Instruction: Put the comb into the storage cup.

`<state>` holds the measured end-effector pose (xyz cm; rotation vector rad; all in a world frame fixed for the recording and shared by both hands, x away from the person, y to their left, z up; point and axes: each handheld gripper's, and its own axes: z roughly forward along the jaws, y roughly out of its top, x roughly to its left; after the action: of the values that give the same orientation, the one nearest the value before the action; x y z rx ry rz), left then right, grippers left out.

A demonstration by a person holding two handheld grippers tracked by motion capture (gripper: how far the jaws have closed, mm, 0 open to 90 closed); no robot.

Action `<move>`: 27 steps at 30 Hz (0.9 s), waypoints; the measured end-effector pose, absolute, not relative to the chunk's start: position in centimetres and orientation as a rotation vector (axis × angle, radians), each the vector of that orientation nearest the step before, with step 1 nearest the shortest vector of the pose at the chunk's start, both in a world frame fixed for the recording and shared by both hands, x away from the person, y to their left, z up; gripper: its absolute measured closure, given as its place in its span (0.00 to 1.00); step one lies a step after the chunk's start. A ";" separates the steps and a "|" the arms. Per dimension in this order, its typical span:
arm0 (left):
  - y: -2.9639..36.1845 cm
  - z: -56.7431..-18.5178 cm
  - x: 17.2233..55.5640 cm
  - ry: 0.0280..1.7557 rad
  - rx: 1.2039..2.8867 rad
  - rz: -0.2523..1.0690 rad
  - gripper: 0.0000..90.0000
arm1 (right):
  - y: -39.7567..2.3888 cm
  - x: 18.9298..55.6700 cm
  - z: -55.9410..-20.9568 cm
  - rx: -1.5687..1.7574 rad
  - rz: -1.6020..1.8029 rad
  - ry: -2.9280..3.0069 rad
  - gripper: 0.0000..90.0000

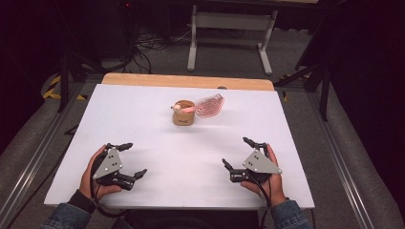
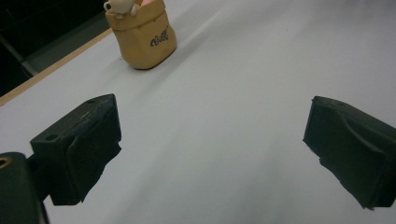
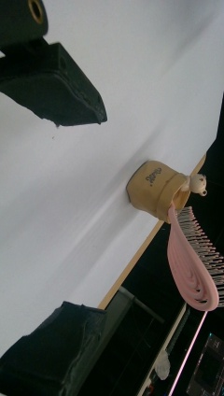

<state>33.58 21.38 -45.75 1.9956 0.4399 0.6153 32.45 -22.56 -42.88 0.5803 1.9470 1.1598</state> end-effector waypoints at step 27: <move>21.1 -45.8 33.5 0.428 2.007 0.608 0.05 | -25.9 30.6 -45.5 0.691 1.095 1.967 0.05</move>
<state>33.55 21.05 -45.81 2.0072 0.4276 0.6082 30.56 -25.93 -45.54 0.6914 1.9673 1.0955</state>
